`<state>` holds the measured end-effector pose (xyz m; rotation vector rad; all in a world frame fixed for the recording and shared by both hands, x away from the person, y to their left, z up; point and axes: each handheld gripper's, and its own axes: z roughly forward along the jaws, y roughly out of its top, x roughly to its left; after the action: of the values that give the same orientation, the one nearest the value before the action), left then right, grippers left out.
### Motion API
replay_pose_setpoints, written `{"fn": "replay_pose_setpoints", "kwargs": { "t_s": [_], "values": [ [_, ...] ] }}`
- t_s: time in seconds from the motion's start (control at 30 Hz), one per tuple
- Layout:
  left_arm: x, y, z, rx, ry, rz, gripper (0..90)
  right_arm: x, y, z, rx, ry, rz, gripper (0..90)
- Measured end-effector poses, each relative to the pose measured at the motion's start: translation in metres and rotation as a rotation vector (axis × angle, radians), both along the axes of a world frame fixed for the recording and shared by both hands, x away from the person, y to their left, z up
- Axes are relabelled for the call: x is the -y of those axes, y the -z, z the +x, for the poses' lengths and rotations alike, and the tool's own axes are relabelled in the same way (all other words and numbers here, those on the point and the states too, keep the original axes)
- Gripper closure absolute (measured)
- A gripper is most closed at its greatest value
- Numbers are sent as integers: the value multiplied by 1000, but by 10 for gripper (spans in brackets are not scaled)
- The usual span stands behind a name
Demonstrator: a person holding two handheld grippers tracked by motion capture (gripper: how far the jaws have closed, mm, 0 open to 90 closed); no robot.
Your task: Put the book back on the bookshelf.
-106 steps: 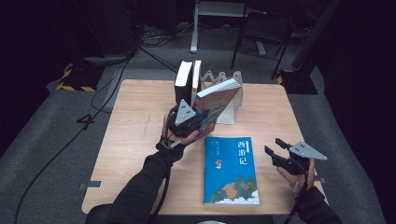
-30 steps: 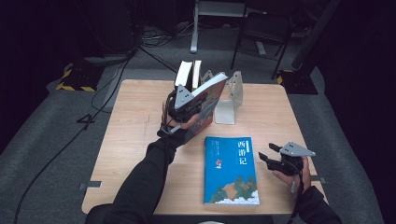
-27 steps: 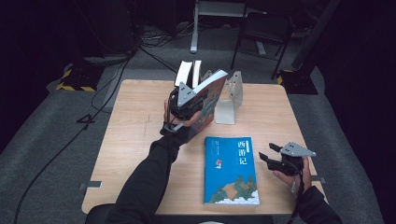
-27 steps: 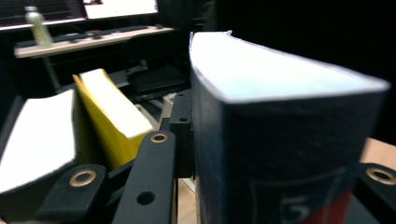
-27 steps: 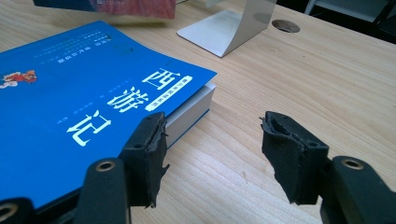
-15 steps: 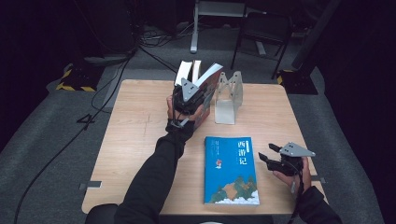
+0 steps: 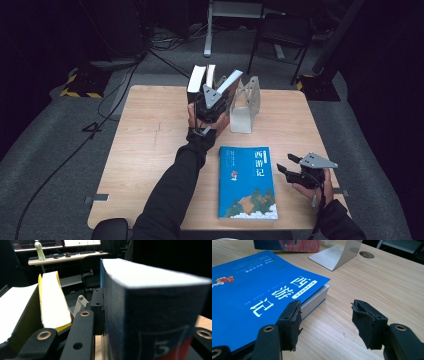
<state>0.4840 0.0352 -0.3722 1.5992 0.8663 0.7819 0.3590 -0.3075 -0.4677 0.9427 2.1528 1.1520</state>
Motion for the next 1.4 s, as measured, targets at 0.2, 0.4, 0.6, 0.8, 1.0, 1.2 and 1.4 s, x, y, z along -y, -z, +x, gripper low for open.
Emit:
{"fn": "replay_pose_setpoints", "kwargs": {
  "t_s": [0.2, 0.4, 0.6, 0.8, 1.0, 1.2, 1.4],
  "values": [
    [-11, 6, -7, 1, 15, 10, 720, -2, 0, 0, -3, -2, -9, 407],
    [-25, 10, -10, -3, 19, -19, 706, -4, 2, 0, -9, -3, -14, 406],
    [-27, 14, -18, 15, 24, 4, 632, -3, 2, 0, -11, -4, -15, 406],
    [-32, 28, -30, 1, 23, 39, 584, -3, 2, 0, -13, -4, -16, 404],
    [-39, 45, -41, -37, 35, 59, 553, -4, 3, 0, -17, -6, -22, 402],
    [-44, 79, -50, -164, 71, 143, 547, -4, 4, 0, -22, -4, -30, 401],
    [-49, 104, -53, -219, 94, 161, 683, -5, 2, -1, -6, -3, -36, 402]
  ]
}}
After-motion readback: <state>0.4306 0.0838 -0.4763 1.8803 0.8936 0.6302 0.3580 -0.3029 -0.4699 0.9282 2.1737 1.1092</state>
